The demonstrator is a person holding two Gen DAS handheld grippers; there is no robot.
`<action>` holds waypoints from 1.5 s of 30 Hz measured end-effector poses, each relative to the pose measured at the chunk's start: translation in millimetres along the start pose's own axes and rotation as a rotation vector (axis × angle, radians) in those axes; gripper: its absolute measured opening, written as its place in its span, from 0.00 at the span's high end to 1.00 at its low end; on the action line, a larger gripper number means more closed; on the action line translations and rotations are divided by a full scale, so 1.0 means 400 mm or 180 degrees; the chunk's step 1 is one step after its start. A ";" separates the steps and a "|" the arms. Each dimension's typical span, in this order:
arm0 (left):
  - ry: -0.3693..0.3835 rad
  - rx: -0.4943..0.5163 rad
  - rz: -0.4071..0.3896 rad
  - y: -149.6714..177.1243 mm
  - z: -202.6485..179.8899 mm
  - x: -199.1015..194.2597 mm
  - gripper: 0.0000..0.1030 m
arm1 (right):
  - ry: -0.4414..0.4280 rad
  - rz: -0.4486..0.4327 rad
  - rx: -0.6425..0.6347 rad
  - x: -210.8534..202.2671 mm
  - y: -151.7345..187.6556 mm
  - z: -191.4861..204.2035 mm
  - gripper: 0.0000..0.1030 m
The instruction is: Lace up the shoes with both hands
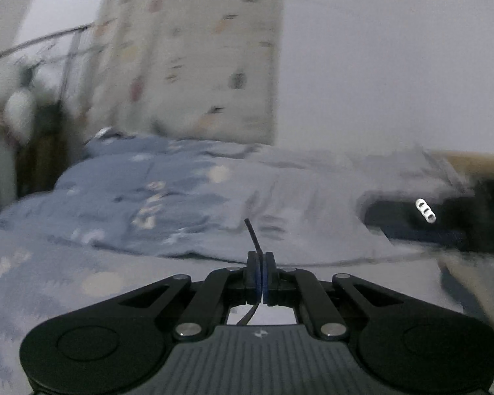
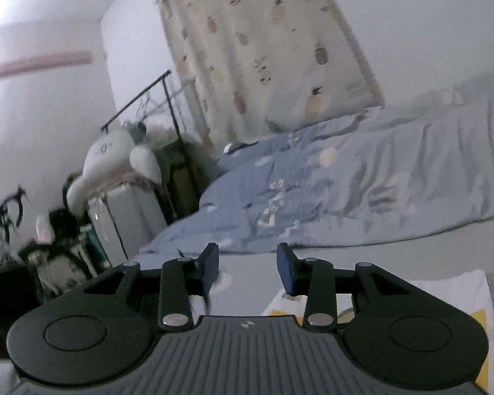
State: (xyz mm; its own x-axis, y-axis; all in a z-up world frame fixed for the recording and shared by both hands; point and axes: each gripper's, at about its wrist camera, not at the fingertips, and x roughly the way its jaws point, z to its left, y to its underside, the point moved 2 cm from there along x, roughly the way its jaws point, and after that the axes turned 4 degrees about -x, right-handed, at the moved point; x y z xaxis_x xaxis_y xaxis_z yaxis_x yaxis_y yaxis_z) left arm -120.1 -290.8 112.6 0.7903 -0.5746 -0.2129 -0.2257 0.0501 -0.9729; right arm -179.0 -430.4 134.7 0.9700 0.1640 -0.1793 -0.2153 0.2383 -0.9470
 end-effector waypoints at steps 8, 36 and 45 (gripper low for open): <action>0.0354 0.0510 0.0072 0.050 -0.095 0.020 1.00 | -0.0032 0.0099 -0.0043 0.002 -0.007 -0.013 0.70; 0.0651 0.0420 0.0137 0.056 -0.102 0.016 0.93 | -0.0024 0.0272 0.0214 0.015 0.028 -0.063 0.98; 0.0649 0.0376 0.0120 0.052 -0.088 0.014 0.98 | -0.0042 0.0298 0.0196 0.015 0.033 -0.058 0.97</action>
State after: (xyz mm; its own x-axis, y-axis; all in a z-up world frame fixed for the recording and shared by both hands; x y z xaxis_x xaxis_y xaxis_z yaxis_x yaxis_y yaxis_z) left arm -140.3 -321.8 94.3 0.6485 -0.7230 -0.2383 -0.1752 0.1628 -0.9710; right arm -173.4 -448.7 114.8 0.9439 0.2009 -0.2623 -0.3118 0.2797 -0.9080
